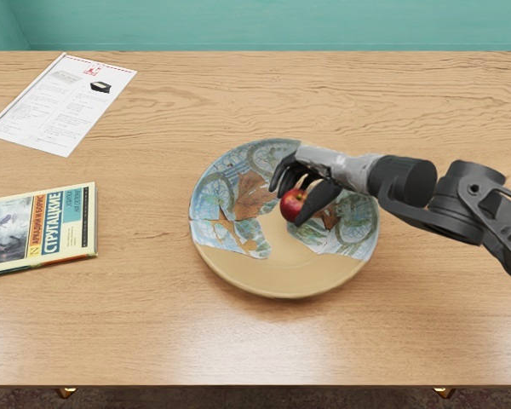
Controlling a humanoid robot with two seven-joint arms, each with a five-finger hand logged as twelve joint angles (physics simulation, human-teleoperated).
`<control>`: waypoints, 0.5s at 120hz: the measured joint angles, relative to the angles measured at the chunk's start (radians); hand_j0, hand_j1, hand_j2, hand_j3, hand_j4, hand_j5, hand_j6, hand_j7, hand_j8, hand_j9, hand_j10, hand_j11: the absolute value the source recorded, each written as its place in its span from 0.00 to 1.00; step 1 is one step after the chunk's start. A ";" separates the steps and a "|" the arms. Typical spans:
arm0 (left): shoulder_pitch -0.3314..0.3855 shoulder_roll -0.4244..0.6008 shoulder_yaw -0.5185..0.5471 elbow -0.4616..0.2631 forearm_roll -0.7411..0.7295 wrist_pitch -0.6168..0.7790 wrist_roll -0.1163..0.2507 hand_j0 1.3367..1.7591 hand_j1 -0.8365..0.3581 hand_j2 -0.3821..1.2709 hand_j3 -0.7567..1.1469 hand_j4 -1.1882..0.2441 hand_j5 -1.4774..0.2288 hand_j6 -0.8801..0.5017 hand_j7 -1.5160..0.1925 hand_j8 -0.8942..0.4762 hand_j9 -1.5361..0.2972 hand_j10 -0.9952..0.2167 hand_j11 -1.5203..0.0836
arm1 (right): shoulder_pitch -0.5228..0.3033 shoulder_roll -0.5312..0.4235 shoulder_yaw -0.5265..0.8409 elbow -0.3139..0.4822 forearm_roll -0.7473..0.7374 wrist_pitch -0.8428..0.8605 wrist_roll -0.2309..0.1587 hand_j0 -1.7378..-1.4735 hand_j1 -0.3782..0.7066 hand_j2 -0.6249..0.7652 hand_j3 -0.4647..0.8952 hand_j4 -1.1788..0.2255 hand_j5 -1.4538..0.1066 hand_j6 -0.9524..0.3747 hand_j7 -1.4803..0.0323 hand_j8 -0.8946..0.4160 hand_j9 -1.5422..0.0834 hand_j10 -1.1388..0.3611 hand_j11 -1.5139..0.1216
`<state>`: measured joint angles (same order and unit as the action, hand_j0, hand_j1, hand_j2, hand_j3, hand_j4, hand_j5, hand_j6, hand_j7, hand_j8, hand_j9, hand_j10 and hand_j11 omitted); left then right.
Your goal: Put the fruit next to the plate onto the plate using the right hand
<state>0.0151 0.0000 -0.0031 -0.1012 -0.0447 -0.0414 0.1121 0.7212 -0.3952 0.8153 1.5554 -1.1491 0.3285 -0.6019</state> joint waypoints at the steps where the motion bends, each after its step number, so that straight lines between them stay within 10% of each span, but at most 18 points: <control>1: 0.000 0.000 0.000 0.000 0.000 0.000 0.000 0.76 0.98 0.23 0.40 0.82 0.86 0.63 0.88 0.64 0.83 0.81 0.94 | 0.000 0.000 0.000 0.000 0.000 0.000 0.000 0.30 0.57 0.62 0.34 0.41 0.42 0.27 0.45 0.35 0.46 0.42 0.44; 60: -0.003 0.000 0.000 -0.008 0.000 -0.003 -0.002 0.76 0.98 0.23 0.40 0.82 0.86 0.63 0.88 0.64 0.83 0.81 0.94 | -0.016 -0.143 0.367 -0.081 0.376 0.264 -0.009 0.30 0.18 0.45 0.34 0.73 0.81 0.61 0.85 0.58 0.83 0.67 0.81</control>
<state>0.0124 0.0000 -0.0030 -0.1089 -0.0450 -0.0445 0.1098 0.7048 -0.5379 1.1825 1.4746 -0.7731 0.5922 -0.6106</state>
